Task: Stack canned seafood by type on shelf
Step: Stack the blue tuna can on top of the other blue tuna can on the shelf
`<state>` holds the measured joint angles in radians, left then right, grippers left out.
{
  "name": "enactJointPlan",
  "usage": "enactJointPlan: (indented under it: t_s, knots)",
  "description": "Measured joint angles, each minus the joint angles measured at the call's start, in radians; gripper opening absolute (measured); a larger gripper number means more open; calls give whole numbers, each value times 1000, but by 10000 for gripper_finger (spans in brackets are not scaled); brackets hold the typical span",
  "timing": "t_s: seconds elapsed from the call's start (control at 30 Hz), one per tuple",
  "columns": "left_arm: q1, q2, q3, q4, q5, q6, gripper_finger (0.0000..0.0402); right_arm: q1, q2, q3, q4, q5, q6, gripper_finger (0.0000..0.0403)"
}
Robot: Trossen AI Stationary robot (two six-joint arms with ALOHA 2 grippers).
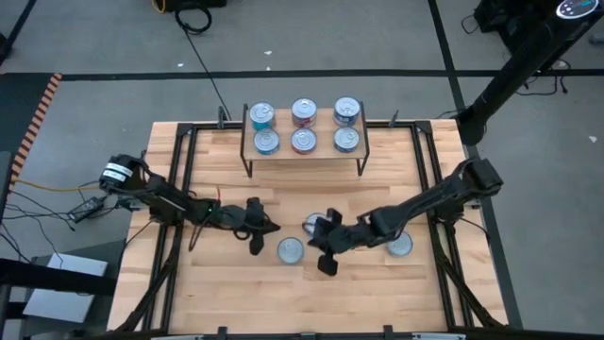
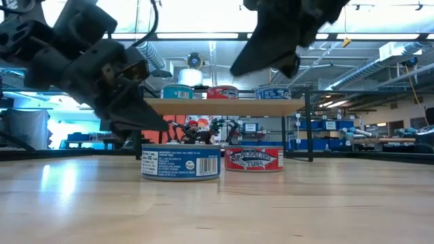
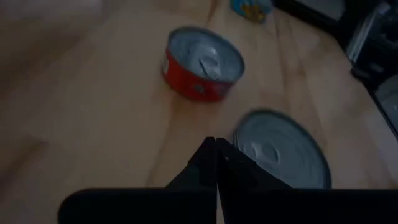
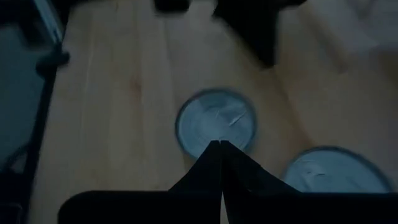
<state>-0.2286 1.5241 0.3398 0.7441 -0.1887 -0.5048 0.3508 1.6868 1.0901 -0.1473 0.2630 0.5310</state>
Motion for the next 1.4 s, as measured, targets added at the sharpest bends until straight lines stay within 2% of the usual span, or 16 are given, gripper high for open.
enactJointPlan:
  t_s: [0.37,0.57,0.7,0.87,1.4]
  knots:
    - [24,161,73,100,27,19,0,43,210,1,250,-107,-55,8]
    - [24,284,75,224,53,-26,0,49,310,4,261,-110,-16,8]
    - [24,325,79,287,48,-30,0,41,355,6,311,-93,46,8]
    - [24,328,77,305,50,-29,0,18,352,7,345,-59,79,8]
    - [26,327,77,286,54,-25,0,-16,302,9,416,-55,132,9]
